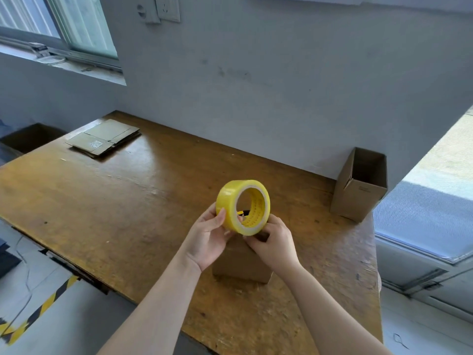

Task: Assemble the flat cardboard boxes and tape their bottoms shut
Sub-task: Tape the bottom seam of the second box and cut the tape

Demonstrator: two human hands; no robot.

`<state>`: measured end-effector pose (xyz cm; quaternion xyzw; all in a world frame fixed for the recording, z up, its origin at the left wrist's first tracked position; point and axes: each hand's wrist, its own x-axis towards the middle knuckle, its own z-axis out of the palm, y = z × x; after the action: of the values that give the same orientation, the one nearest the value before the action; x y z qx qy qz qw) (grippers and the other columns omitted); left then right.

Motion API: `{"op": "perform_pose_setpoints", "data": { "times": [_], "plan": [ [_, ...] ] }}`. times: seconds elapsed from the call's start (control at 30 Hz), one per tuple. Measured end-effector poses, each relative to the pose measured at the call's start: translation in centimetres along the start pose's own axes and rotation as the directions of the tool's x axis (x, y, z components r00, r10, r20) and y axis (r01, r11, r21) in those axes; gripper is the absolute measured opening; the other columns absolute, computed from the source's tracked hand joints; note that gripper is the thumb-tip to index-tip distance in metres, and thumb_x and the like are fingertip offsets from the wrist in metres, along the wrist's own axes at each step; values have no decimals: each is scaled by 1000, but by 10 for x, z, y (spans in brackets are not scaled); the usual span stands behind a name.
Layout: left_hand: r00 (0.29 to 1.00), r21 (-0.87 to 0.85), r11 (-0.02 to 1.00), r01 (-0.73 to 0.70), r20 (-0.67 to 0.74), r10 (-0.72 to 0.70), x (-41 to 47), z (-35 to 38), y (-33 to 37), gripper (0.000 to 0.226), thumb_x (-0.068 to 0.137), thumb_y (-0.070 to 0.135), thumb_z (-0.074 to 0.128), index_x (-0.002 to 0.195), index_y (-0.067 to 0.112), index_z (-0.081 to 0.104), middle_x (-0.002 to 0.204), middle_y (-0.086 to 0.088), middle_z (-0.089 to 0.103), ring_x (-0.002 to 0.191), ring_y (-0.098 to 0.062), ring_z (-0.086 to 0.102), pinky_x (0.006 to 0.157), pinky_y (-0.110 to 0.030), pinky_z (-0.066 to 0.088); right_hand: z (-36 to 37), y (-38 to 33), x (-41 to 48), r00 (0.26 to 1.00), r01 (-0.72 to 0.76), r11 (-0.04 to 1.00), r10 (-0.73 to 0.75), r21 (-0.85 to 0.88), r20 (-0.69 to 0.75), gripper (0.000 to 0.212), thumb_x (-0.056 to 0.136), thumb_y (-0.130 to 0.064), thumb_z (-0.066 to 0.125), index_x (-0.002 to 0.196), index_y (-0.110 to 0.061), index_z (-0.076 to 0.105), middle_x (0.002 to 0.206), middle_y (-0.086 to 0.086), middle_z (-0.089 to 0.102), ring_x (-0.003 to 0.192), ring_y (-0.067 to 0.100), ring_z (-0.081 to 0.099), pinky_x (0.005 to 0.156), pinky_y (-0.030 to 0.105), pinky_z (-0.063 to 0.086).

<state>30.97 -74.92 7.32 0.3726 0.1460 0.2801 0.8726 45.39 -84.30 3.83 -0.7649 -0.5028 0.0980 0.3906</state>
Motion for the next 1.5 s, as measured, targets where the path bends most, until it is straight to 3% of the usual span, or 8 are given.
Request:
{"op": "perform_pose_setpoints", "data": {
  "times": [0.1,0.23,0.4,0.7,0.9,1.13,1.27,1.5],
  "plan": [
    [1000,-34,999,9,-24,-10,5,-1,-5,42,60,33,91,95,16,74,82,-5,68,87,-21,63,90,-37,42,1,1,-3,990,-54,996,64,77,-127,14,75,-7,70,83,-19,73,93,-12,61,86,9,57,71,25,47],
    [999,14,999,46,-11,-45,7,1,-9,45,54,33,94,92,15,77,82,-7,70,82,-17,66,82,-29,51,-10,-4,7,935,-297,836,353,461,-39,49,87,6,47,127,-22,57,118,-4,64,109,11,60,96,33,50],
    [994,38,994,105,35,-106,5,-2,-8,48,56,30,93,99,15,77,94,-7,73,88,-15,68,81,-25,54,-40,-13,25,890,-425,579,406,696,206,37,95,-51,52,122,-30,66,122,-5,67,113,11,61,94,31,49],
    [991,133,983,124,-58,-117,8,-19,-10,46,87,27,65,128,6,57,122,-12,65,109,-22,62,91,-32,52,-52,-26,33,936,-341,747,214,570,280,45,65,-51,78,76,-14,55,59,-5,58,53,10,54,53,27,44],
    [953,396,916,63,-297,63,11,0,-8,12,94,13,60,101,12,69,94,-8,73,90,-21,68,83,-36,55,-53,-30,32,985,-175,912,162,372,65,54,59,-53,83,75,-10,55,65,-1,58,60,13,53,54,34,46],
    [887,652,755,71,-387,252,9,17,5,21,92,28,66,79,15,74,74,-8,71,75,-28,69,63,-40,59,-44,-39,31,993,-121,985,121,119,12,52,59,-68,77,76,-25,54,72,-6,60,67,12,58,56,33,51],
    [884,621,747,237,-456,98,13,22,17,20,93,20,65,74,14,66,60,4,59,59,-10,52,49,-20,39,-42,-42,29,995,-103,991,102,81,18,49,61,-67,78,76,-27,53,72,-7,60,67,11,58,57,34,52],
    [859,521,767,373,-506,-74,18,25,29,23,96,15,59,74,12,63,60,0,56,56,-11,46,50,-23,35,-46,-44,29,988,-117,993,114,23,101,48,63,-68,75,82,-30,53,77,-6,62,71,13,60,59,35,54]
  ]
}}
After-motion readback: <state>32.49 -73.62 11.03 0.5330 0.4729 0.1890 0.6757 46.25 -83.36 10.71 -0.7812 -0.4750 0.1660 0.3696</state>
